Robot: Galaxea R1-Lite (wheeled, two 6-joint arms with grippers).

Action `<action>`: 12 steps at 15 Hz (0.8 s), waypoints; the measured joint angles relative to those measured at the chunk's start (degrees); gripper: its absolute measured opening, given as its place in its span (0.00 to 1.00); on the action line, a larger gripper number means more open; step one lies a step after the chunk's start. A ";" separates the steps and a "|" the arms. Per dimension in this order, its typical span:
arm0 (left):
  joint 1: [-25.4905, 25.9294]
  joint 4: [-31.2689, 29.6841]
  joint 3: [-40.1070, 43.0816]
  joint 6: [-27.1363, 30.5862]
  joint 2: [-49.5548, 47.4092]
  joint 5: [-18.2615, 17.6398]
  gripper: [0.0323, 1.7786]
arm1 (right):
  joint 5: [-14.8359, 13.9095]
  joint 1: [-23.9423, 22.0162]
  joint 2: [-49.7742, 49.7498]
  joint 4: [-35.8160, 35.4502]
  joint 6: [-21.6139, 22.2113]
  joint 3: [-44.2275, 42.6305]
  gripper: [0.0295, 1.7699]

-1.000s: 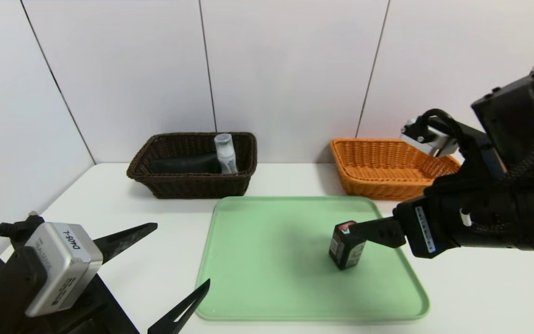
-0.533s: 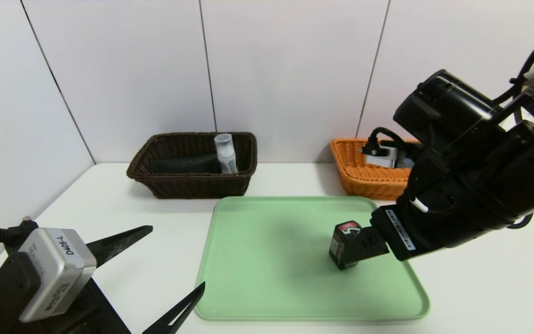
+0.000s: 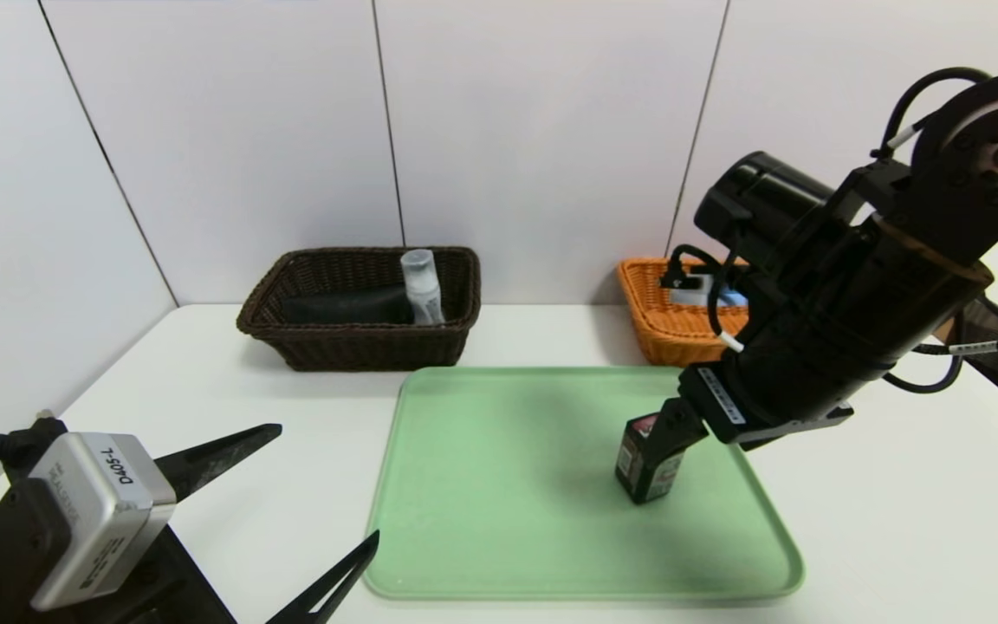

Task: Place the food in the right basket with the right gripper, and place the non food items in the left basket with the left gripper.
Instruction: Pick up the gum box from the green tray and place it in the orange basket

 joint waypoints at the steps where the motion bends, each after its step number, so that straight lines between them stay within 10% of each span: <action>1: 0.00 0.00 0.00 0.02 -0.02 0.02 0.95 | 0.07 0.02 0.73 -0.05 -0.09 -0.09 0.96; 12: 0.10 -0.02 0.69 0.00 -0.74 0.06 0.95 | -4.50 -0.26 8.75 -3.72 -3.55 -0.55 0.96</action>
